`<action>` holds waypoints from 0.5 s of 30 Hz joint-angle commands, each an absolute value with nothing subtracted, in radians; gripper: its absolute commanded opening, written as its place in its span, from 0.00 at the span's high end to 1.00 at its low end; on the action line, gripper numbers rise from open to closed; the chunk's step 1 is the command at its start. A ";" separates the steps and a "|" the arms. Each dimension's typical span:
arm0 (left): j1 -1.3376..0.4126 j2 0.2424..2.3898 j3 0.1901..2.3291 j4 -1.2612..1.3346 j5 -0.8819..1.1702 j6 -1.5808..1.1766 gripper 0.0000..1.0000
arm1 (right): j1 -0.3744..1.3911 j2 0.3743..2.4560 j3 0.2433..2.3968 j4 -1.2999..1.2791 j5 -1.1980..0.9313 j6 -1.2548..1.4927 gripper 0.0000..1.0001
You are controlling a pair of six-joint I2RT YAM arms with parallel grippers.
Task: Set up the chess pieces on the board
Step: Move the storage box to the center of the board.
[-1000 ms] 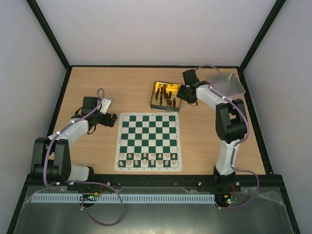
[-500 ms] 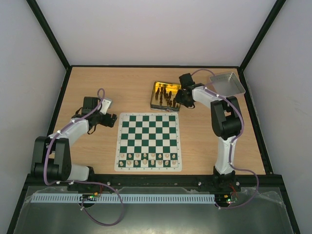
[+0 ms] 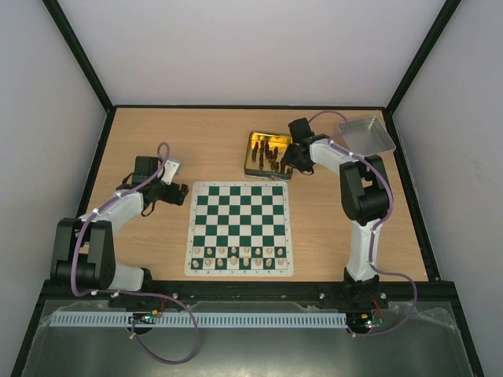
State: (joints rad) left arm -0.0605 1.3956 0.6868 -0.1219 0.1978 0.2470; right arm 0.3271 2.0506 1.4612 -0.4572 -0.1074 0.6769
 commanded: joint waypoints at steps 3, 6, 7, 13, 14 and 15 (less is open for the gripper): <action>-0.057 1.400 0.678 -0.117 0.190 0.256 0.04 | 0.276 2.049 1.429 -0.462 -0.048 0.705 0.74; -0.057 1.399 0.679 -0.117 0.191 0.256 0.04 | 0.232 2.056 1.416 -0.464 -0.044 0.709 0.74; -0.057 1.400 0.679 -0.117 0.193 0.256 0.04 | 0.214 2.059 1.413 -0.465 -0.044 0.709 0.74; -0.057 1.402 0.679 -0.117 0.196 0.258 0.04 | 0.138 2.064 1.414 -0.484 0.024 0.703 0.74; -0.057 1.403 0.679 -0.116 0.196 0.258 0.04 | 0.132 2.060 1.419 -0.489 0.041 0.703 0.74; -0.057 1.404 0.679 -0.116 0.197 0.258 0.04 | 0.129 2.054 1.423 -0.495 0.057 0.702 0.73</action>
